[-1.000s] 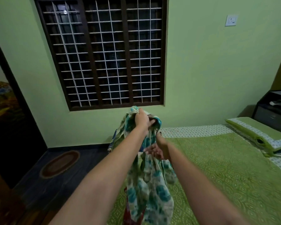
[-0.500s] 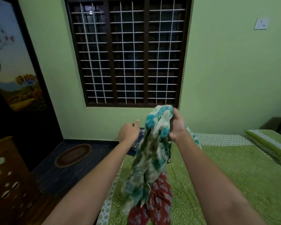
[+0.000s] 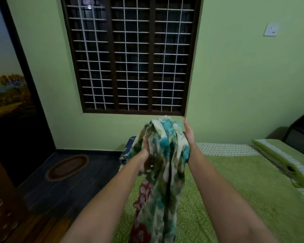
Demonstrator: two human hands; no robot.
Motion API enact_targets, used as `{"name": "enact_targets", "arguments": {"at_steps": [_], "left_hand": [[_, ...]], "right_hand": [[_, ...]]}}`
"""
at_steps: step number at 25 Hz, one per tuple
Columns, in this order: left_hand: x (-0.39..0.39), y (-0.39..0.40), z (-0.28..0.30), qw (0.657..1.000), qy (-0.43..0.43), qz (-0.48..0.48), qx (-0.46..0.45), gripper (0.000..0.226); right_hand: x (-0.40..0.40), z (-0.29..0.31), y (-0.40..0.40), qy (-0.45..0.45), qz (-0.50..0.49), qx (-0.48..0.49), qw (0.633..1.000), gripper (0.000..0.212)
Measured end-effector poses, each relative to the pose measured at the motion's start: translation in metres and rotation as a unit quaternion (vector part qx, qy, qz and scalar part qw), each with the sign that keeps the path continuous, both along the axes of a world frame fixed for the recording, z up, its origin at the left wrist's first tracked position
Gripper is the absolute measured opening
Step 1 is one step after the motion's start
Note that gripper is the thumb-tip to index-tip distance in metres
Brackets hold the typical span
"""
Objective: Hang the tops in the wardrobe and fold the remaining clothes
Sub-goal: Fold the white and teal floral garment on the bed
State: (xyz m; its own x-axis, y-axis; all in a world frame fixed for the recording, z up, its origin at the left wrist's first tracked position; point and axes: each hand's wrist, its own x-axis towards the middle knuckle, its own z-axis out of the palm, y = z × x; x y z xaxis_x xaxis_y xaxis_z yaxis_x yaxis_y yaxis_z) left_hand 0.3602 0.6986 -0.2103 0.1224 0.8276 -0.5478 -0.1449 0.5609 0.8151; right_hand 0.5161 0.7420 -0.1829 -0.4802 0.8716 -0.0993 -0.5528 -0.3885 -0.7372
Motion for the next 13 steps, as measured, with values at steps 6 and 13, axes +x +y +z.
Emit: {"name": "enact_targets", "arguments": {"at_steps": [6,13], "left_hand": [[0.02,-0.002,0.0,0.971,-0.203,0.069,0.108,0.071],[0.007,0.009,0.009,0.965,-0.147,0.078,0.202,0.068]], "right_hand": [[0.002,-0.001,-0.008,-0.138,-0.01,-0.004,0.99,0.061],[-0.013,-0.034,-0.001,-0.451,-0.166,0.134,0.866,0.036]]}}
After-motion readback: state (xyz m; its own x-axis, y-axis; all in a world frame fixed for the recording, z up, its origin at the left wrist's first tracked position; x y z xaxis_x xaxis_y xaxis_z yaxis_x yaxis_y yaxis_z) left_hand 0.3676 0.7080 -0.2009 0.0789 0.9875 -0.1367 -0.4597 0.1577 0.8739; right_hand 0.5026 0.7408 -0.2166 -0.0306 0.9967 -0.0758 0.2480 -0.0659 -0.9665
